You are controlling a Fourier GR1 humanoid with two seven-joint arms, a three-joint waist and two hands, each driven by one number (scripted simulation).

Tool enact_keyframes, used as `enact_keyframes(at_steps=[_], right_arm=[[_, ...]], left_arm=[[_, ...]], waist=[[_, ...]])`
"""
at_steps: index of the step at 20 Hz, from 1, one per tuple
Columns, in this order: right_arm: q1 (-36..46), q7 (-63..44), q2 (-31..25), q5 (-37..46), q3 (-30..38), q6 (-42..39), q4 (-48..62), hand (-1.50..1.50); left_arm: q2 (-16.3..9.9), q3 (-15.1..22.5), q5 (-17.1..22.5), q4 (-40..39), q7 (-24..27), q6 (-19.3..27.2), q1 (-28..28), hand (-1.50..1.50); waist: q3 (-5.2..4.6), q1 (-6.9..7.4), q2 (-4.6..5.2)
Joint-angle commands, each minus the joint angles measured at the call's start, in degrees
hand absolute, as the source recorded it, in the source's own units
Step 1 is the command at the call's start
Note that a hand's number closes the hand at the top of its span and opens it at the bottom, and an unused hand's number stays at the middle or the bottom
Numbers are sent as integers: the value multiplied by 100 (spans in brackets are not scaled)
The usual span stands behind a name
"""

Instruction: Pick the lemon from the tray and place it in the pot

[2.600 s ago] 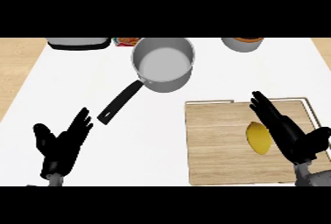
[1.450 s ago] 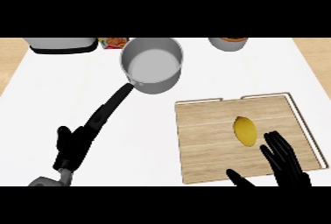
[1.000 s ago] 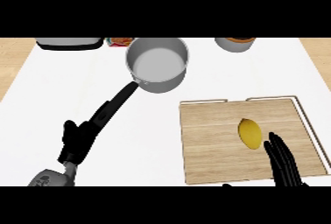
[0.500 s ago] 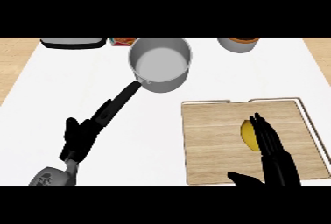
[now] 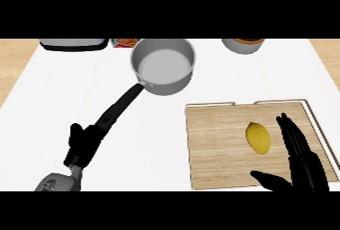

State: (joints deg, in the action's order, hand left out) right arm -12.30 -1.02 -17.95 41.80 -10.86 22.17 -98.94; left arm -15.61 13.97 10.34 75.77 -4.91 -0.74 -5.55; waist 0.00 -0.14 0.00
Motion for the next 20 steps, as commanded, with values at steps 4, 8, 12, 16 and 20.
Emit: enact_keyframes(at_steps=[4, 8, 12, 16, 20], right_arm=[[95, 1329, -13, -1113, 367, -317, 695, -150], [206, 2187, -20, -1820, 600, -642, 1029, -150], [315, 2334, 46, -2308, 825, -1085, 1043, -150], [727, 2784, 325, -2496, 968, -1182, 2013, -150], [1120, 3263, 346, -2701, 1257, -1373, 2881, -150]], left_arm=[[83, -201, -159, 7, -122, -165, -66, 0], [198, -248, -260, 82, -208, -35, -83, 0], [90, -353, -194, 393, -249, -298, 137, 0], [244, -402, -362, 291, -410, -249, -109, 0], [233, -442, -401, 305, -185, -418, 262, 0]], waist=[[3, 10, 2], [4, 9, 2], [1, 21, -4], [2, 26, -1], [2, 39, 3]])
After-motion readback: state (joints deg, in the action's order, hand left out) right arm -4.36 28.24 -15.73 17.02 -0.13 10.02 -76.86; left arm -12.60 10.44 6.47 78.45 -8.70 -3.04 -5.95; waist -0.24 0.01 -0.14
